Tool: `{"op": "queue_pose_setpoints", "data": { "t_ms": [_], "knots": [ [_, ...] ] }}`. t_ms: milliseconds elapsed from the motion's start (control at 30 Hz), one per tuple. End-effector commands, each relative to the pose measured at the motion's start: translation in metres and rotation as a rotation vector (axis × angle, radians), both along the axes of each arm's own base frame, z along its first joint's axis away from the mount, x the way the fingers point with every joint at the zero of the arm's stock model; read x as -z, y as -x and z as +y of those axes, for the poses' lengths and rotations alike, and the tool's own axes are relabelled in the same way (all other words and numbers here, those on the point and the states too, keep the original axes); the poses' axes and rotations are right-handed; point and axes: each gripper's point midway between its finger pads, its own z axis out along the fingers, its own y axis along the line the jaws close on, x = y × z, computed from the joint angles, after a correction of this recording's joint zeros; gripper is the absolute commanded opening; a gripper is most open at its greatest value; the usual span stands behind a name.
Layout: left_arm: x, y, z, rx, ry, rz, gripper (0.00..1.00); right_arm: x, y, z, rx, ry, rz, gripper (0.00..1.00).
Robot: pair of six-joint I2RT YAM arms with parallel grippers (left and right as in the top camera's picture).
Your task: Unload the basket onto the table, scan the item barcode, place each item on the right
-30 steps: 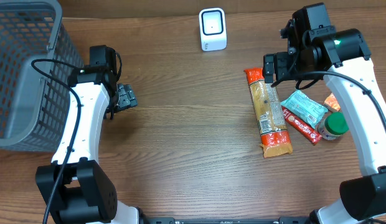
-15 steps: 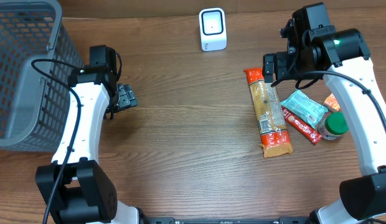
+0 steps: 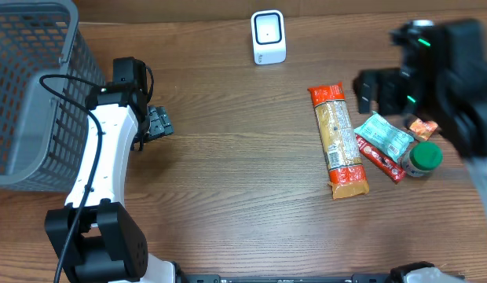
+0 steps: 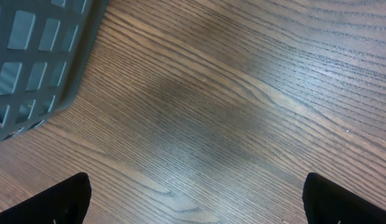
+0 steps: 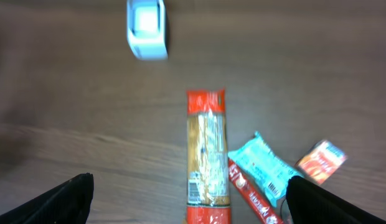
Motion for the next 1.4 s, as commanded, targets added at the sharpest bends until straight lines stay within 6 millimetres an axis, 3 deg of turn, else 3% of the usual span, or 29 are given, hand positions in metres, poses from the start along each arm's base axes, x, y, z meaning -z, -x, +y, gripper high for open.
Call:
{"op": "queue_pose_setpoints", "data": {
  "t_ms": [0, 267, 433, 700, 933, 1167, 1367],
  "knots": [
    [-0.012, -0.004, -0.001, 0.016, -0.012, -0.033, 1.0, -0.042, 0.031, -0.01, 0.009, -0.019, -0.139, 1.0],
    [-0.012, -0.004, -0.001, 0.016, -0.012, -0.033, 1.0, -0.099, 0.093, -0.028, -0.006, -0.038, -0.443, 1.0],
    [-0.012, -0.004, -0.001, 0.016, -0.012, -0.033, 1.0, -0.107, 0.121, -0.03, -0.025, -0.109, -0.685, 1.0],
    [-0.012, -0.004, -0.001, 0.016, -0.012, -0.033, 1.0, -0.061, 0.14, -0.033, -0.025, -0.181, -0.987, 1.0],
    [-0.012, -0.004, -0.001, 0.016, -0.012, -0.033, 1.0, -0.021, 0.131, -0.031, -0.02, -0.221, -1.164, 1.0],
    [-0.012, -0.004, -0.001, 0.016, -0.012, -0.033, 1.0, 0.031, 0.112, -0.026, -0.016, -0.241, -1.195, 1.0],
    [-0.012, -0.004, -0.001, 0.016, -0.012, -0.033, 1.0, 0.068, 0.107, -0.025, -0.014, -0.241, -1.182, 1.0]
  ]
}}
